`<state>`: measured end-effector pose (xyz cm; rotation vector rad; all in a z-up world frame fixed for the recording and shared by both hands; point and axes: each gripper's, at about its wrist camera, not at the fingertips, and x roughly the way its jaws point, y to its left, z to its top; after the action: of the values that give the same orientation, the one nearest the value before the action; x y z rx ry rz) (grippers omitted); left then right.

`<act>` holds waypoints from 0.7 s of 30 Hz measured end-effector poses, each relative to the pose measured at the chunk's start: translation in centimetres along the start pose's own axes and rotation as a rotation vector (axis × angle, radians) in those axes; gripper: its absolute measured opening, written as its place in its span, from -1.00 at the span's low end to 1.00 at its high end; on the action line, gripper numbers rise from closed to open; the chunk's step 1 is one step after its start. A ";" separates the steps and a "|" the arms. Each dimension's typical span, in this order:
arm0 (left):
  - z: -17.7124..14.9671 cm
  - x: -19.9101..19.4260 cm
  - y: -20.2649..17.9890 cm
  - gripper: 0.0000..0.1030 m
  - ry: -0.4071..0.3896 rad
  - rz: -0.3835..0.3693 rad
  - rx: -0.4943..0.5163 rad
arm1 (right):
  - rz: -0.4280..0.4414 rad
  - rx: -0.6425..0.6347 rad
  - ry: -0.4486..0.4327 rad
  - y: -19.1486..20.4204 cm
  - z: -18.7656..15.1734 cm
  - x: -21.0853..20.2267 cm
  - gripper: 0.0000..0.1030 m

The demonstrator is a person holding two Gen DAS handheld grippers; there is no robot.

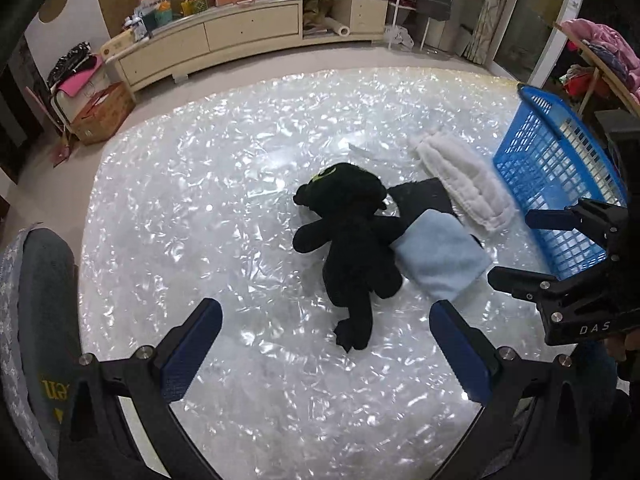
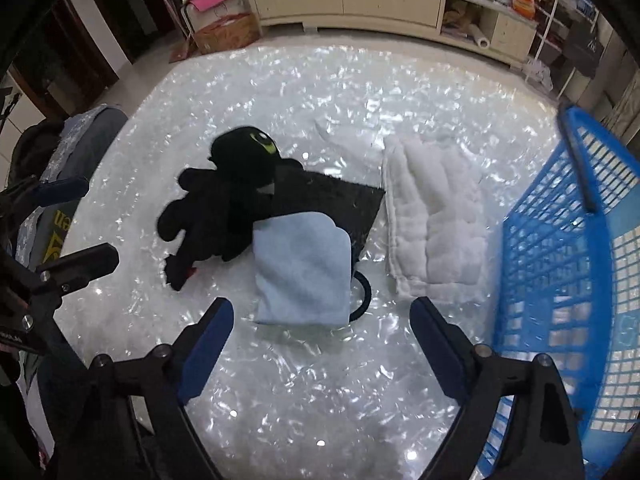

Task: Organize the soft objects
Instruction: 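Reach the right gripper to the light blue cloth and grasp it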

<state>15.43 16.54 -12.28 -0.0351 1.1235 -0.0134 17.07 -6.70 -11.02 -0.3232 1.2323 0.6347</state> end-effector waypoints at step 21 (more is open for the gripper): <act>3.1 9.7 0.3 1.00 0.063 -0.068 0.034 | 0.025 0.042 0.078 -1.0 2.2 6.1 -0.11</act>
<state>22.45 16.63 -19.73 -0.0429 1.1841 -0.0946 20.57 -4.58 -16.20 -0.3004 1.3238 0.6220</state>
